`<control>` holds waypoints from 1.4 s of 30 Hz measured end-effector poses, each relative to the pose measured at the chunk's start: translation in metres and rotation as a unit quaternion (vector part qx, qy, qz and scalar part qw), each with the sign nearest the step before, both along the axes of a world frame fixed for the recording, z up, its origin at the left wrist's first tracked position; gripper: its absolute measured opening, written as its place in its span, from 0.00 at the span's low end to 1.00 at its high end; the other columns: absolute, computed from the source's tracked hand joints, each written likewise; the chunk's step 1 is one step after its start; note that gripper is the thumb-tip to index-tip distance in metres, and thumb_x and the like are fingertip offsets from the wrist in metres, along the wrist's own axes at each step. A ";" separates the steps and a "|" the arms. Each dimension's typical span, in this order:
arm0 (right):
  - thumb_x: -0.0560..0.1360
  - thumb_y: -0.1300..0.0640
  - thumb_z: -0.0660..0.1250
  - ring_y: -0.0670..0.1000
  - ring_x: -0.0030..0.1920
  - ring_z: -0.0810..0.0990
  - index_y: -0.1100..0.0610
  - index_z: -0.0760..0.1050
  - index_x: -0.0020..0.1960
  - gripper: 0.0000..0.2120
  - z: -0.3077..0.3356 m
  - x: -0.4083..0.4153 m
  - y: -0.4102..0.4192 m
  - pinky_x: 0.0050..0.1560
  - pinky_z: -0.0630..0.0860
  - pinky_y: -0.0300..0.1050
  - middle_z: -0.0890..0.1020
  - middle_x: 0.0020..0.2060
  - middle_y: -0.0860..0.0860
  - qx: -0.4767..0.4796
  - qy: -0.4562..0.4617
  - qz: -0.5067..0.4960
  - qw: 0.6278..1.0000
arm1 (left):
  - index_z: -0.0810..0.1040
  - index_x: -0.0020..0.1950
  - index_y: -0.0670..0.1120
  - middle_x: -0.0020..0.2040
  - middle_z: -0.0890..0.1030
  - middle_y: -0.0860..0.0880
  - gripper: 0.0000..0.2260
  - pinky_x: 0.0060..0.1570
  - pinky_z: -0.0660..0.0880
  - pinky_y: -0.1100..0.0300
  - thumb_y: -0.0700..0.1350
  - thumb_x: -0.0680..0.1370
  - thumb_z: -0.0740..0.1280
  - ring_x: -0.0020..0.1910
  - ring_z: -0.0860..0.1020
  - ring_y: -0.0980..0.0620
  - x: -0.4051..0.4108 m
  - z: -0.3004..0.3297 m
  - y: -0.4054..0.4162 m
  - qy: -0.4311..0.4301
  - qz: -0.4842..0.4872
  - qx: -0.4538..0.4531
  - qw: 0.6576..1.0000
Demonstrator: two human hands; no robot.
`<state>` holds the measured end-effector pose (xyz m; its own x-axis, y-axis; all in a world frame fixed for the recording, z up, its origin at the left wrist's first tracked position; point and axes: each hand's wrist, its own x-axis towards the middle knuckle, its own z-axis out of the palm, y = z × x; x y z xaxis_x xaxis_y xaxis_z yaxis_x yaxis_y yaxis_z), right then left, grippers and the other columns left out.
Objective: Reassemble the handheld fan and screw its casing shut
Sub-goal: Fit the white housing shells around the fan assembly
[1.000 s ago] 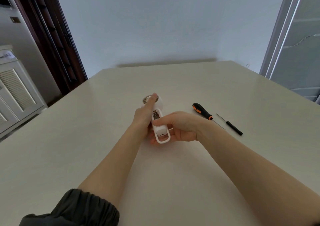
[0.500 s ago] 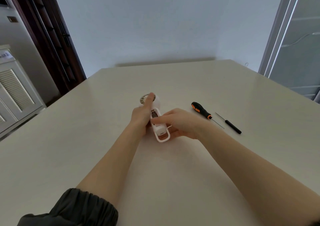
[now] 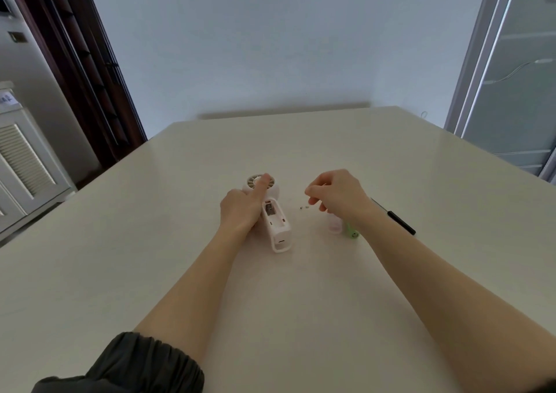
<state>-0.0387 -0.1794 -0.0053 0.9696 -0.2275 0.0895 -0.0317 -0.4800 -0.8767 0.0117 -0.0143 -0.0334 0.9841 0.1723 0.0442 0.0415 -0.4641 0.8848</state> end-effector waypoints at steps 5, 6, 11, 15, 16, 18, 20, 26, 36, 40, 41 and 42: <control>0.73 0.63 0.64 0.43 0.31 0.74 0.59 0.81 0.43 0.07 -0.002 0.002 -0.009 0.30 0.68 0.33 0.82 0.35 0.50 -0.040 -0.010 -0.009 0.999 | 0.76 0.49 0.40 0.47 0.79 0.44 0.27 0.42 0.66 0.55 0.65 0.76 0.56 0.47 0.75 0.43 -0.002 -0.003 -0.002 -0.039 0.002 0.142 0.989; 0.73 0.63 0.63 0.43 0.32 0.75 0.59 0.81 0.44 0.08 -0.001 0.002 -0.011 0.28 0.67 0.31 0.82 0.36 0.51 -0.048 -0.010 -0.010 0.999 | 0.75 0.52 0.40 0.50 0.78 0.44 0.28 0.43 0.66 0.55 0.65 0.76 0.55 0.47 0.74 0.43 -0.002 -0.004 -0.002 -0.039 0.011 0.161 0.986; 0.72 0.65 0.65 0.47 0.42 0.76 0.58 0.83 0.45 0.09 -0.001 0.005 -0.022 0.33 0.68 0.31 0.82 0.42 0.51 -0.065 0.000 -0.028 0.997 | 0.73 0.62 0.41 0.60 0.72 0.41 0.30 0.48 0.63 0.53 0.65 0.77 0.53 0.60 0.72 0.41 -0.004 -0.004 -0.001 -0.025 0.030 0.200 0.979; 0.72 0.65 0.66 0.51 0.45 0.79 0.59 0.83 0.43 0.07 -0.004 0.005 -0.027 0.39 0.72 0.37 0.83 0.45 0.53 -0.075 0.012 -0.031 0.997 | 0.71 0.64 0.40 0.62 0.71 0.40 0.31 0.54 0.66 0.51 0.65 0.77 0.53 0.62 0.71 0.41 -0.006 -0.004 -0.002 -0.021 0.023 0.195 0.980; 0.71 0.65 0.66 0.52 0.46 0.80 0.59 0.83 0.43 0.07 -0.005 0.005 -0.027 0.41 0.73 0.39 0.84 0.45 0.54 -0.077 0.013 -0.032 0.996 | 0.70 0.64 0.39 0.62 0.71 0.40 0.30 0.55 0.67 0.51 0.64 0.78 0.53 0.62 0.71 0.41 -0.007 -0.004 -0.002 -0.024 0.022 0.192 0.981; 0.70 0.66 0.66 0.52 0.45 0.80 0.59 0.83 0.42 0.08 -0.006 0.006 -0.028 0.42 0.73 0.40 0.83 0.44 0.54 -0.084 0.013 -0.036 0.996 | 0.68 0.65 0.40 0.63 0.71 0.41 0.30 0.56 0.67 0.50 0.64 0.78 0.53 0.62 0.71 0.41 -0.008 -0.003 -0.001 -0.027 0.021 0.175 0.984; 0.71 0.66 0.65 0.50 0.43 0.78 0.58 0.83 0.44 0.09 -0.005 0.006 -0.031 0.42 0.72 0.39 0.83 0.43 0.53 -0.089 0.009 -0.048 0.995 | 0.68 0.65 0.40 0.63 0.71 0.41 0.31 0.58 0.67 0.50 0.65 0.78 0.54 0.62 0.71 0.41 -0.009 -0.001 0.000 -0.026 0.016 0.143 0.989; 0.71 0.67 0.65 0.45 0.37 0.73 0.60 0.83 0.45 0.09 0.002 0.004 -0.051 0.30 0.66 0.33 0.79 0.39 0.51 -0.023 -0.021 -0.095 0.995 | 0.68 0.63 0.42 0.61 0.69 0.44 0.26 0.51 0.65 0.56 0.62 0.77 0.59 0.58 0.72 0.43 -0.009 0.007 0.003 -0.023 0.010 0.098 0.995; 0.73 0.64 0.66 0.42 0.34 0.72 0.59 0.82 0.44 0.06 -0.008 0.001 -0.069 0.31 0.65 0.35 0.78 0.34 0.49 0.008 -0.011 -0.124 0.992 | 0.65 0.65 0.44 0.58 0.66 0.46 0.30 0.50 0.65 0.58 0.59 0.71 0.70 0.49 0.68 0.47 -0.016 0.011 -0.003 -0.002 -0.022 0.128 0.992; 0.71 0.65 0.67 0.43 0.34 0.72 0.60 0.82 0.44 0.06 -0.006 -0.001 -0.083 0.38 0.69 0.37 0.78 0.32 0.49 0.022 -0.005 -0.132 0.991 | 0.67 0.64 0.45 0.61 0.70 0.45 0.30 0.50 0.68 0.58 0.58 0.69 0.72 0.50 0.71 0.49 -0.015 0.007 -0.007 -0.023 -0.030 0.112 0.993; 0.71 0.66 0.67 0.44 0.34 0.72 0.60 0.82 0.43 0.06 -0.006 -0.002 -0.085 0.38 0.69 0.37 0.77 0.32 0.49 0.021 -0.002 -0.133 0.991 | 0.67 0.63 0.45 0.61 0.71 0.45 0.30 0.51 0.69 0.57 0.58 0.69 0.72 0.51 0.72 0.48 -0.016 0.007 -0.008 -0.028 -0.034 0.105 0.993; 0.70 0.67 0.67 0.44 0.35 0.72 0.59 0.82 0.42 0.07 -0.006 -0.003 -0.088 0.39 0.70 0.38 0.77 0.33 0.48 0.019 0.001 -0.133 0.991 | 0.68 0.63 0.45 0.61 0.71 0.45 0.30 0.53 0.71 0.56 0.58 0.69 0.73 0.53 0.73 0.48 -0.016 0.006 -0.009 -0.031 -0.037 0.100 0.994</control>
